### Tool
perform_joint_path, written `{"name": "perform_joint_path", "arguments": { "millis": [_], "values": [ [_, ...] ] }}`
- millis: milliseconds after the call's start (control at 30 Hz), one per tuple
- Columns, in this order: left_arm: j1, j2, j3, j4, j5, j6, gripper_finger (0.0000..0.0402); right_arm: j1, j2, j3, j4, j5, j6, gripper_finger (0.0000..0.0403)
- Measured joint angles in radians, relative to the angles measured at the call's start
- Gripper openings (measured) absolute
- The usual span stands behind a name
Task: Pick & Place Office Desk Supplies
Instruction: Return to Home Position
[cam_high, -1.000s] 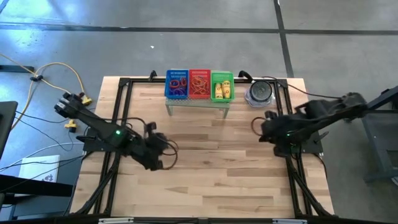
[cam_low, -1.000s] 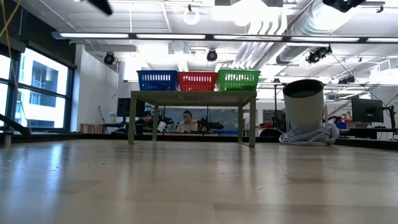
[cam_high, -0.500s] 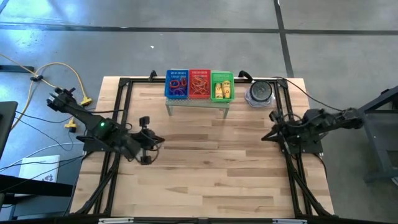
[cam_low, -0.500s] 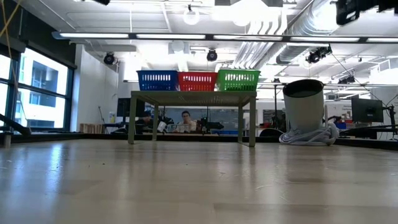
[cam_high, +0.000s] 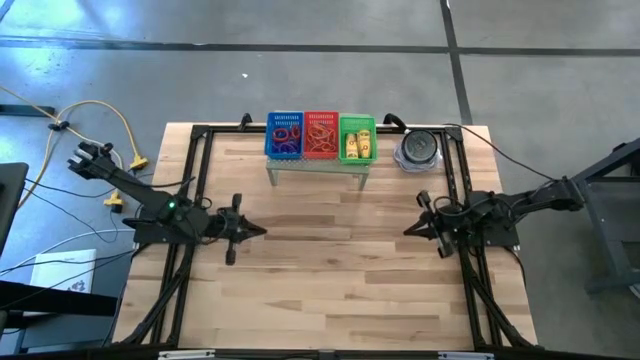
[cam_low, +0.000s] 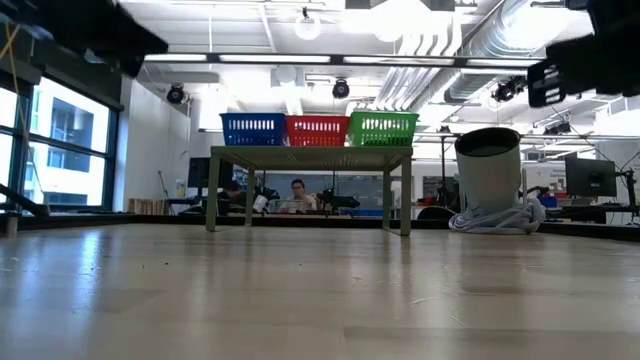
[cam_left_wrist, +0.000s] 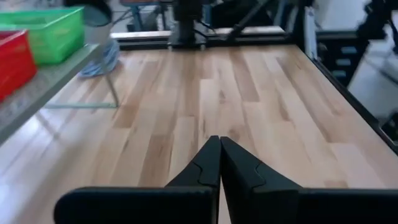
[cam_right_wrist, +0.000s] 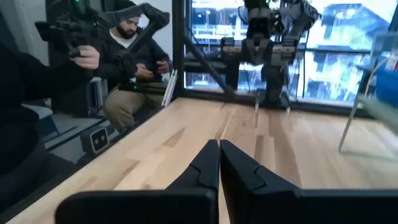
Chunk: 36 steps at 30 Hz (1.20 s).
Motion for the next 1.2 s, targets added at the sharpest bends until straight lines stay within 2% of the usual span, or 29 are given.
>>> {"name": "perform_joint_path", "arguments": {
  "millis": [167, 333, 500, 700, 1000, 1200],
  "values": [
    [0.024, -0.024, -0.089, 0.076, 0.007, -0.047, 0.0000, 0.000, -0.011, -0.006, -0.063, 0.005, 0.028, 0.0002],
    [0.030, -0.041, -0.131, 0.111, 0.007, -0.048, 0.0000, 0.000, -0.079, -0.006, -0.152, 0.080, 0.058, 0.0002],
    [0.027, -0.038, -0.168, 0.193, 0.034, -0.058, 0.0000, 0.000, -0.196, -0.006, -0.188, 0.023, 0.034, 0.0002],
    [0.027, -0.038, -0.179, 0.227, 0.076, -0.092, 0.0000, 0.000, -0.187, -0.022, -0.148, -0.019, 0.014, 0.0002],
    [0.027, -0.026, -0.179, 0.246, 0.077, -0.078, 0.0000, 0.000, -0.189, -0.037, -0.111, -0.048, 0.000, 0.0002],
    [0.027, 0.004, -0.179, 0.255, 0.077, -0.082, 0.0000, 0.000, -0.170, -0.037, -0.125, 0.041, 0.007, 0.0002]
  ]
}}
